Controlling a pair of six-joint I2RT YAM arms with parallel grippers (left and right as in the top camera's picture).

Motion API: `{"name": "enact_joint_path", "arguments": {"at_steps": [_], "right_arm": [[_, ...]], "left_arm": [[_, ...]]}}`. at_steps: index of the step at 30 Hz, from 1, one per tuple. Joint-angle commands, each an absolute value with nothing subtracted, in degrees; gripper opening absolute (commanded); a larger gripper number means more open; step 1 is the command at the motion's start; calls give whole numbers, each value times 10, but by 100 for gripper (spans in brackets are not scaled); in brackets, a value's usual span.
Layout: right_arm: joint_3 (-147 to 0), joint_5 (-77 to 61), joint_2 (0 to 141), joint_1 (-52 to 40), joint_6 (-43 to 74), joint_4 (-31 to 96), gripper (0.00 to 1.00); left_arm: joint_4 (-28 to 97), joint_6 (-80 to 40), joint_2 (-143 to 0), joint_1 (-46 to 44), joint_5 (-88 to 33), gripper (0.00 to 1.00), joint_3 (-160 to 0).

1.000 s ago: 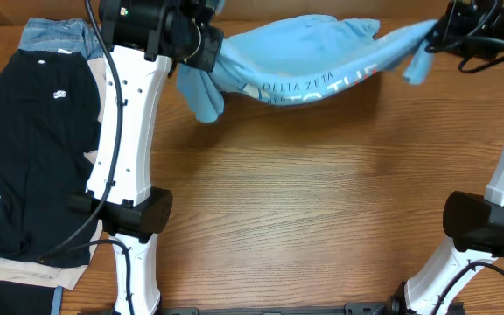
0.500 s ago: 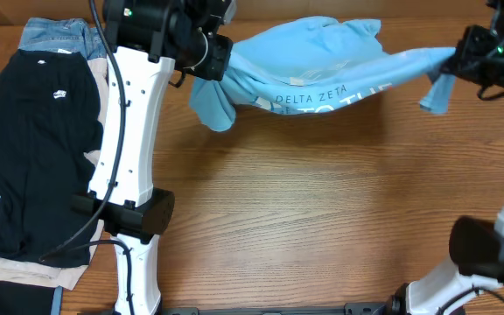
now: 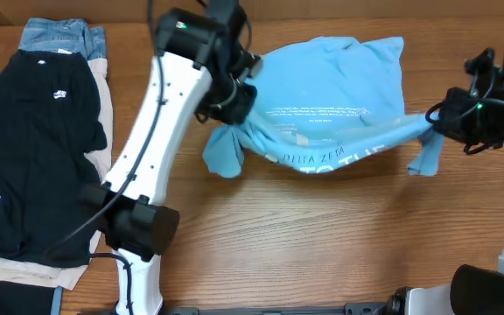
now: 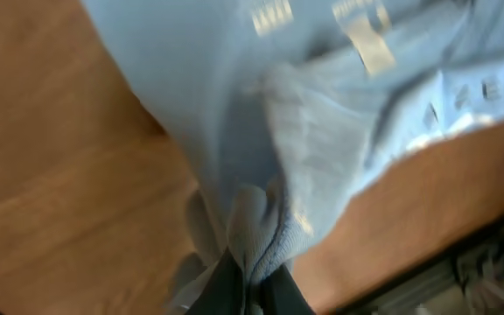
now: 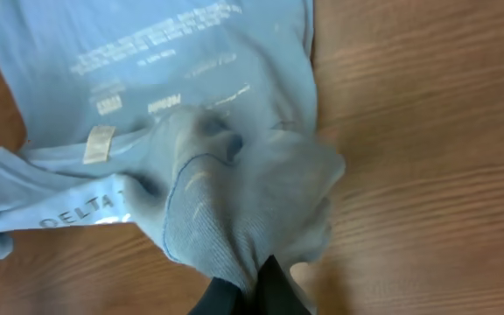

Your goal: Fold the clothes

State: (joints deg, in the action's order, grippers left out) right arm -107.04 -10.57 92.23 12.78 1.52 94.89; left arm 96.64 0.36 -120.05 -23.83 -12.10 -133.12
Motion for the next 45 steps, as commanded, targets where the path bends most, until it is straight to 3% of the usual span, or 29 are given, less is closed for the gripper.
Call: {"name": "enact_joint_path", "arguments": {"at_steps": [1,5,10,13,24,27,30,33,36,39,45], "right_arm": [[-1027,-100,911,133,20,930,4],[-984,-98,911,133,22,904,7],[-936,-98,911,133,22,878,9],[-929,-85,911,133,33,868,12],[-930,-92,911,133,37,827,41],[-929,-126,912,131,37,807,41],[-928,-138,916,122,37,797,25],[-910,-146,916,107,37,781,17],[-865,-152,916,84,37,753,18],[-808,-156,916,59,47,710,30],[-718,-149,916,11,76,609,38]], "left_arm": [[955,13,-1188,-282,-140,9,-1253],[924,13,-1188,-313,-141,22,-1168],[896,17,-1188,-336,-151,59,-1081],[881,27,-1188,-349,-151,72,-1047],[837,28,-1163,-323,-145,79,-1084],[808,25,-1142,-296,-144,80,-1106],[769,7,-1116,-255,-145,80,-1119],[742,0,-1098,-210,-160,80,-1119],[742,0,-1100,-175,-166,76,-1119],[746,3,-1109,-160,-166,76,-1119],[737,2,-1125,-159,-165,76,-1119]]}}
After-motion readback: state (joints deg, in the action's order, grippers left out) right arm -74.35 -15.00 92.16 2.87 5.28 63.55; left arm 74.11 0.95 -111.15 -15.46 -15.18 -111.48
